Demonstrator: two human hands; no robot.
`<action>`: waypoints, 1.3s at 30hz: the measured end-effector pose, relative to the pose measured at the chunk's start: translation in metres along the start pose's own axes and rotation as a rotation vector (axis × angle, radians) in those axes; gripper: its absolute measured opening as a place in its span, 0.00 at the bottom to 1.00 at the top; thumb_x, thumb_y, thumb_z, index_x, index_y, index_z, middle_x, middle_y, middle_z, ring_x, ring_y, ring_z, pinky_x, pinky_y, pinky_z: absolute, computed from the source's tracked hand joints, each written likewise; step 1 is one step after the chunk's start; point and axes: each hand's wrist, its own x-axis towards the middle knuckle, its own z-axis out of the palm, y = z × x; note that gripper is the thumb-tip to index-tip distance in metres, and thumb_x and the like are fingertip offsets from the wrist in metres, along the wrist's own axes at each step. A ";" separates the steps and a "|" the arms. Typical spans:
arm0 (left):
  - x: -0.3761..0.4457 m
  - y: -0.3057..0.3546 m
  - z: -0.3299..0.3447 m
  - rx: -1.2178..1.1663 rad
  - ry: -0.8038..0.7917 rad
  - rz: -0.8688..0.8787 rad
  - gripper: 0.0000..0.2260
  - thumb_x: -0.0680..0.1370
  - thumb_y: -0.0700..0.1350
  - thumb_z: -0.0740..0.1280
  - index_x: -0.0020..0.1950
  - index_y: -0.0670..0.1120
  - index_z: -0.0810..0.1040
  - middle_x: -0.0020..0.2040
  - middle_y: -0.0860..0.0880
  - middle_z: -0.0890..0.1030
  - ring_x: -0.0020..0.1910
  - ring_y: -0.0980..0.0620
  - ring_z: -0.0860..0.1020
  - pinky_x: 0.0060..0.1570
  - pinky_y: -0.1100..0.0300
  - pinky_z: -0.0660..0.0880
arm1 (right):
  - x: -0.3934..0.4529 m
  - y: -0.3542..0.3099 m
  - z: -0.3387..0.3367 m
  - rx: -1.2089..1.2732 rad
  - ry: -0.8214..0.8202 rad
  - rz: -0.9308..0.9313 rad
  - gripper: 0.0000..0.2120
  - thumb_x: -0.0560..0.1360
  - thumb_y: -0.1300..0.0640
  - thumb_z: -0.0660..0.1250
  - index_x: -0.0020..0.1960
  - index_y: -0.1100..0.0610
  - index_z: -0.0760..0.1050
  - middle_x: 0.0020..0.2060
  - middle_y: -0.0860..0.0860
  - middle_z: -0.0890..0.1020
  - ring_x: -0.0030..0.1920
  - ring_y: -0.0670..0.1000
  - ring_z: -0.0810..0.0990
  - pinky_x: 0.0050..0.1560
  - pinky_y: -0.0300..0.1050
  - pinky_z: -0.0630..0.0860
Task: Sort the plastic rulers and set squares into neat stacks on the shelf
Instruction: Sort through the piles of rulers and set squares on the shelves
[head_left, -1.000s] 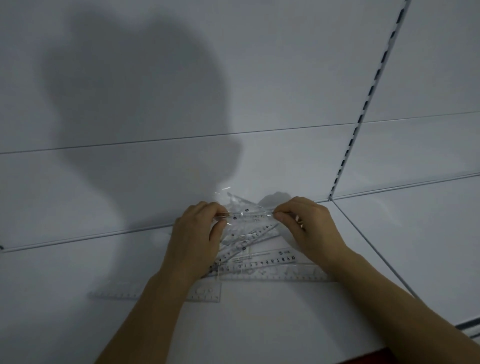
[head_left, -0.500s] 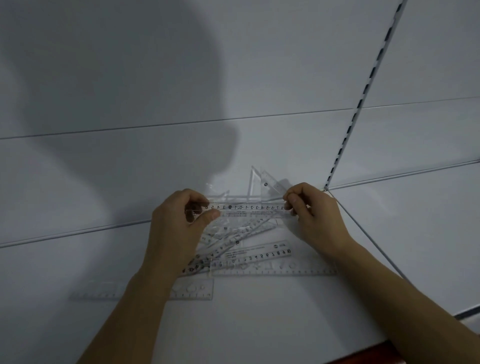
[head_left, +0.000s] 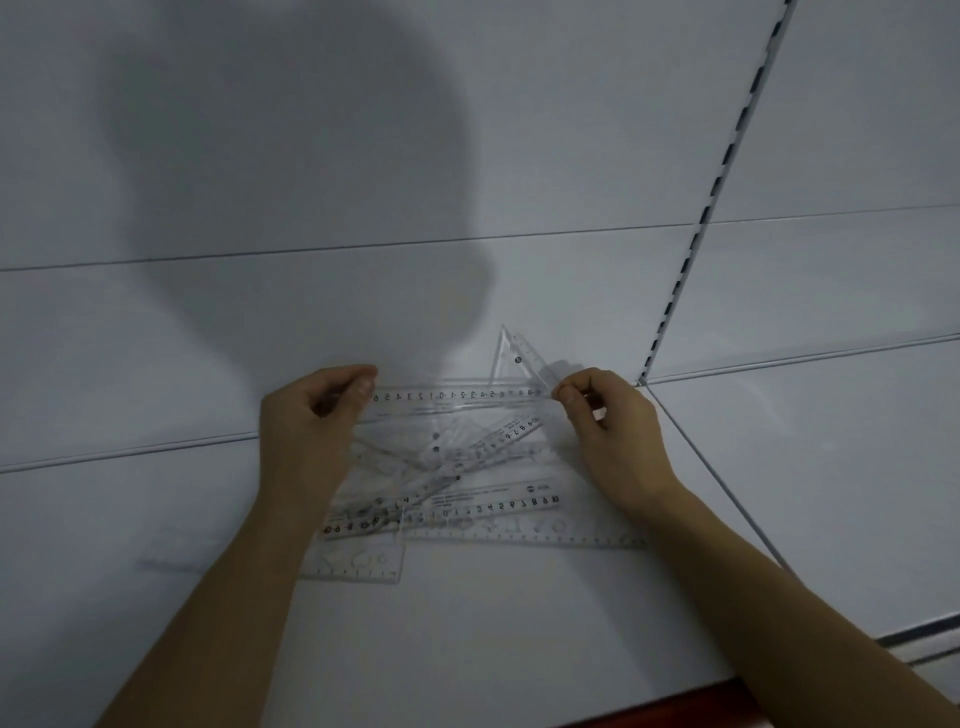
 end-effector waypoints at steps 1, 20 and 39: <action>-0.001 0.003 0.000 -0.007 0.040 -0.006 0.07 0.78 0.41 0.71 0.54 0.47 0.85 0.44 0.53 0.85 0.38 0.62 0.79 0.43 0.69 0.76 | 0.001 -0.001 -0.003 0.013 0.014 0.001 0.07 0.81 0.58 0.65 0.47 0.53 0.80 0.43 0.44 0.82 0.43 0.44 0.79 0.42 0.40 0.74; -0.150 0.148 0.310 -0.717 -0.378 -0.587 0.07 0.75 0.34 0.69 0.51 0.36 0.82 0.39 0.45 0.83 0.35 0.53 0.82 0.38 0.62 0.81 | -0.069 0.116 -0.330 0.368 0.160 0.295 0.09 0.82 0.66 0.60 0.59 0.56 0.73 0.41 0.54 0.87 0.37 0.57 0.85 0.44 0.52 0.83; -0.220 0.274 0.650 -0.284 -1.119 -0.213 0.02 0.82 0.40 0.63 0.53 0.44 0.74 0.43 0.41 0.83 0.31 0.48 0.74 0.33 0.55 0.71 | -0.105 0.299 -0.607 0.102 0.507 0.429 0.08 0.80 0.55 0.68 0.45 0.55 0.84 0.33 0.54 0.84 0.34 0.55 0.83 0.40 0.58 0.83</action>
